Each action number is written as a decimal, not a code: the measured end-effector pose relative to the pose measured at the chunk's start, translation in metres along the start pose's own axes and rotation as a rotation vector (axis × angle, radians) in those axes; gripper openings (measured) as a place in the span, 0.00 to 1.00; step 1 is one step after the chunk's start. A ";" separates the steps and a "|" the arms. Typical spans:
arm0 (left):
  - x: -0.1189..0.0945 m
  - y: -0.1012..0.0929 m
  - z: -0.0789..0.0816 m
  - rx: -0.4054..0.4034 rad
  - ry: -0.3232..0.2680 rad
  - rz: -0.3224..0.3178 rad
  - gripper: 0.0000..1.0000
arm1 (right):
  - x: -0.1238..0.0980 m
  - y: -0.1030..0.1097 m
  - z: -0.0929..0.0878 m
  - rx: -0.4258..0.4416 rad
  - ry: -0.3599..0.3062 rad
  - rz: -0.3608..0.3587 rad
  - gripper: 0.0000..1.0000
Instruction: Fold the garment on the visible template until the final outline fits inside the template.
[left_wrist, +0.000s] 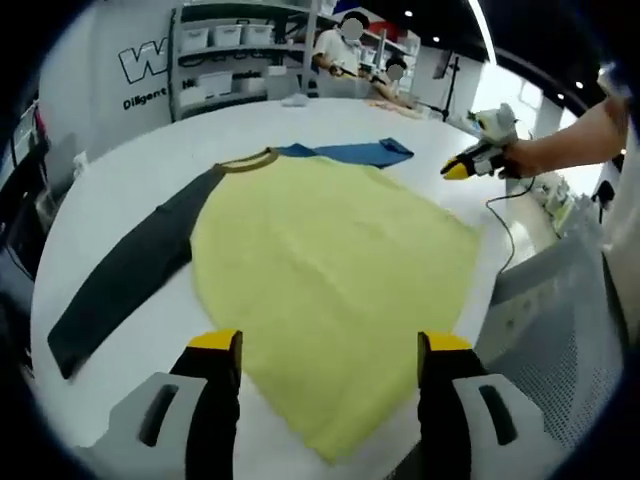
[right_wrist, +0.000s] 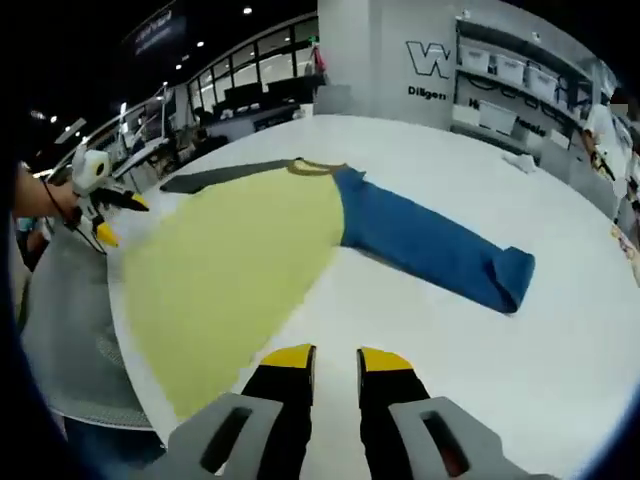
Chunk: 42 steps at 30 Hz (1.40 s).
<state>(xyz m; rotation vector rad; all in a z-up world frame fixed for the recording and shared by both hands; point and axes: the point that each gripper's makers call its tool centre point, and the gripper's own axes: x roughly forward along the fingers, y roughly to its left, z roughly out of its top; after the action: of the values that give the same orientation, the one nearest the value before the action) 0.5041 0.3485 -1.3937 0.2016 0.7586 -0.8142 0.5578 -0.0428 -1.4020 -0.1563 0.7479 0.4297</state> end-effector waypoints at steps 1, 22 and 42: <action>0.002 -0.001 0.002 -0.002 -0.005 0.000 0.76 | 0.002 -0.008 0.004 0.009 -0.009 -0.021 0.10; 0.007 0.009 0.018 -0.048 -0.051 0.041 0.87 | 0.072 -0.135 0.051 0.009 0.046 -0.277 0.10; 0.009 0.003 0.010 -0.072 -0.030 0.037 0.85 | 0.085 -0.150 0.031 -0.004 0.139 -0.308 0.00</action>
<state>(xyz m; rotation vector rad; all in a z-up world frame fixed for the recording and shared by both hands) 0.5155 0.3406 -1.3931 0.1385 0.7520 -0.7524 0.6974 -0.1416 -1.4401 -0.3031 0.8433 0.1280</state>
